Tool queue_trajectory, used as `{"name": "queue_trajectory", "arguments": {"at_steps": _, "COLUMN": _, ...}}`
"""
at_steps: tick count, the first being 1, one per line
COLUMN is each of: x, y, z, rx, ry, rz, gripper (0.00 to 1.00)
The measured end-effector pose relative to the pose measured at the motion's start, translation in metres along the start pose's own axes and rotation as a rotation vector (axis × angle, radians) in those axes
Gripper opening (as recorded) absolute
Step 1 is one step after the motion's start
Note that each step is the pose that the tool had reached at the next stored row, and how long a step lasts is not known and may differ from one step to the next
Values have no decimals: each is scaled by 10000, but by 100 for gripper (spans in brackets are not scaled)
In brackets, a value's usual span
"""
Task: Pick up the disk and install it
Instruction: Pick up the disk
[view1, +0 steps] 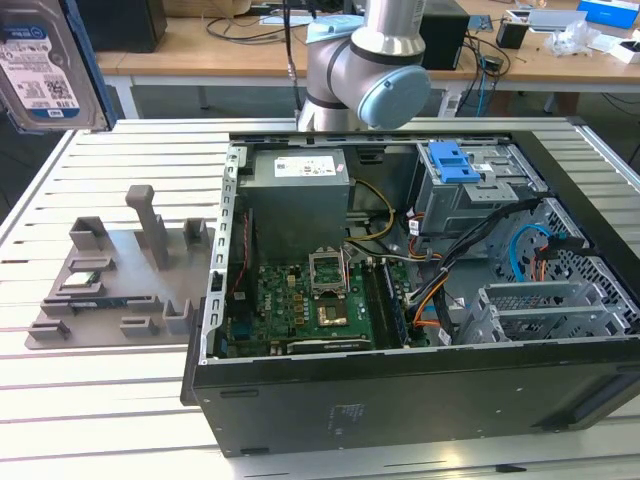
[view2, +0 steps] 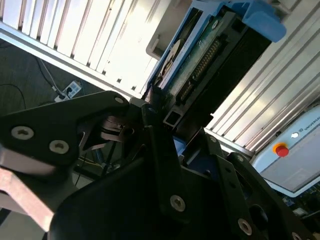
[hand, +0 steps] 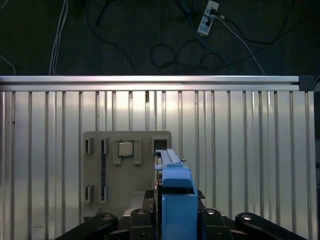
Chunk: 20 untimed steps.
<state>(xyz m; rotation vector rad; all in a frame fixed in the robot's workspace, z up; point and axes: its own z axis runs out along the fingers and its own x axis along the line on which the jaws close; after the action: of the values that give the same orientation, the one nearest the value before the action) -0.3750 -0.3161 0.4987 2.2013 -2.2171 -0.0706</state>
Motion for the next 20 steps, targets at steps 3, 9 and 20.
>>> {"name": "queue_trajectory", "arguments": {"at_steps": 3, "x": -3, "y": 5, "z": -110, "rx": 0, "ry": 0, "rz": 1, "gripper": 37}}
{"name": "queue_trajectory", "arguments": {"at_steps": 9, "x": -5, "y": 10, "z": -230, "rx": 2, "ry": -2, "rz": 0, "gripper": 37}}
{"name": "queue_trajectory", "arguments": {"at_steps": 20, "x": -6, "y": -101, "z": -235, "rx": 1, "ry": -3, "rz": 1, "gripper": 37}}
